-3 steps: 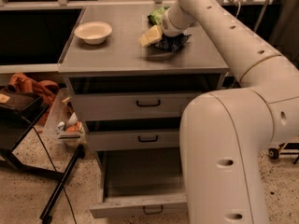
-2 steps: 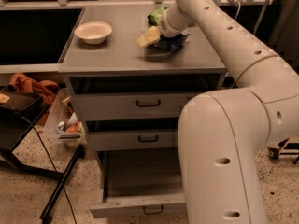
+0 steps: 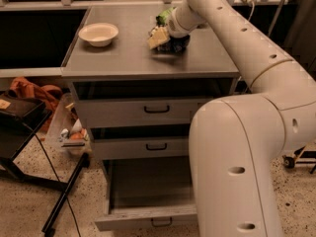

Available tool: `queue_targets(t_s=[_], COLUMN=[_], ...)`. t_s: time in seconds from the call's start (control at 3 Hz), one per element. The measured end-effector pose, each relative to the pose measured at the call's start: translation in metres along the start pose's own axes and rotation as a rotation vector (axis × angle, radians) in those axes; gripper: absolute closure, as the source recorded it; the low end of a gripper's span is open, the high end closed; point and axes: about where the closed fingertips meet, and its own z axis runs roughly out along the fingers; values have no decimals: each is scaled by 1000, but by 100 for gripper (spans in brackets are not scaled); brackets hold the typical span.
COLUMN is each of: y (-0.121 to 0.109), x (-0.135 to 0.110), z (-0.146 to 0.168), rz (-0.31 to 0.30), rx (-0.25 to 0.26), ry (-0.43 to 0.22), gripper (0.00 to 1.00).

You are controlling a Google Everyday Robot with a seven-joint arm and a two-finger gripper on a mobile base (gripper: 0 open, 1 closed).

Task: Place blue chip bag into bottom drawer

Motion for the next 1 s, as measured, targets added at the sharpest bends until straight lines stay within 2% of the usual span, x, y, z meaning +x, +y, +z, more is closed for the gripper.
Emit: queue_targets(t_s=[0.67,1.0], y=[1,3], x=[-8,-7], z=[-25,-50], rz=[-19,-19], rx=[-3,2], ry=[-55,-96], gripper=[87,100])
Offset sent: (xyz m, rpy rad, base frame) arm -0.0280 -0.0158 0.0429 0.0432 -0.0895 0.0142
